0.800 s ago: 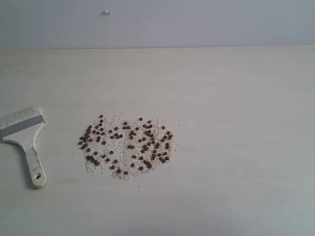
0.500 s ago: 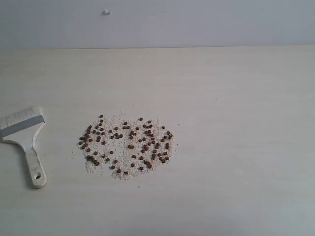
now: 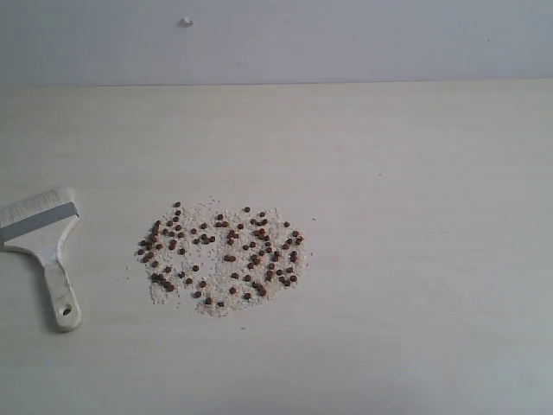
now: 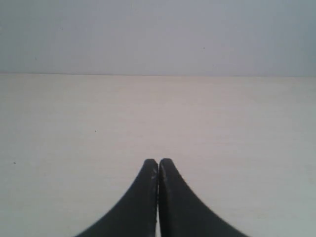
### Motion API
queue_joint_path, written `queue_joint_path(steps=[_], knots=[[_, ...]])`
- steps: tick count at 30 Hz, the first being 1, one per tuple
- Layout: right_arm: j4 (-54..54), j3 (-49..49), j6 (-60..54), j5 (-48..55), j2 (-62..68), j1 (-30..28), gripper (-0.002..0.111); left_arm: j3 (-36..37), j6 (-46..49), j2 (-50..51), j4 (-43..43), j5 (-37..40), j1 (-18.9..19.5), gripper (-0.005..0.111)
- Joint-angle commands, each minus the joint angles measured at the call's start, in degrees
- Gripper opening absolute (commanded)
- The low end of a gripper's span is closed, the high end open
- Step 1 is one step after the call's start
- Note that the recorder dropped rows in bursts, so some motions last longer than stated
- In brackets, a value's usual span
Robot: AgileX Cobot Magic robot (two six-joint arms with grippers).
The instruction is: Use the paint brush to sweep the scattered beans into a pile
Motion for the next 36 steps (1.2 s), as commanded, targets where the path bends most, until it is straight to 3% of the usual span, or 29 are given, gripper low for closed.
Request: queue_joint_path(steps=[1,12,17,20,26,30,33,36], knots=[[-0.1,0.2,-0.1,-0.5,-0.3,-0.3,0.0,-9.0,-0.1,6.1,-0.2,11.8,-0.3,0.0],[-0.1,0.2,-0.1,-0.5,-0.3,-0.3,0.0,-34.6,9.4,33.6,-0.8,44.6,-0.3,0.0],[-0.1,0.2,-0.1,-0.5,-0.3,-0.3,0.0,-42.2,16.4,46.1,-7.0,57.2,-0.8,0.0],[-0.1,0.2,-0.1,-0.5,-0.3,-0.3,0.0,-45.0,17.0,53.4,-6.9,64.0,-3.3,0.0],[-0.1,0.2,-0.1,-0.5,-0.3,-0.3,0.0,-48.5,11.1,67.6,-2.5,66.3,-8.6,0.0],[-0.1,0.2,-0.1,-0.5,-0.3,-0.3,0.0,-51.5,6.2,76.1,6.2,65.8,-10.7,0.0],[-0.1,0.2,-0.1,-0.5,-0.3,-0.3,0.0,-53.3,9.0,81.5,13.9,66.5,-12.0,0.0],[-0.1,0.2,-0.1,-0.5,-0.3,-0.3,0.0,-54.4,13.1,85.0,16.0,66.5,-12.0,0.0]])
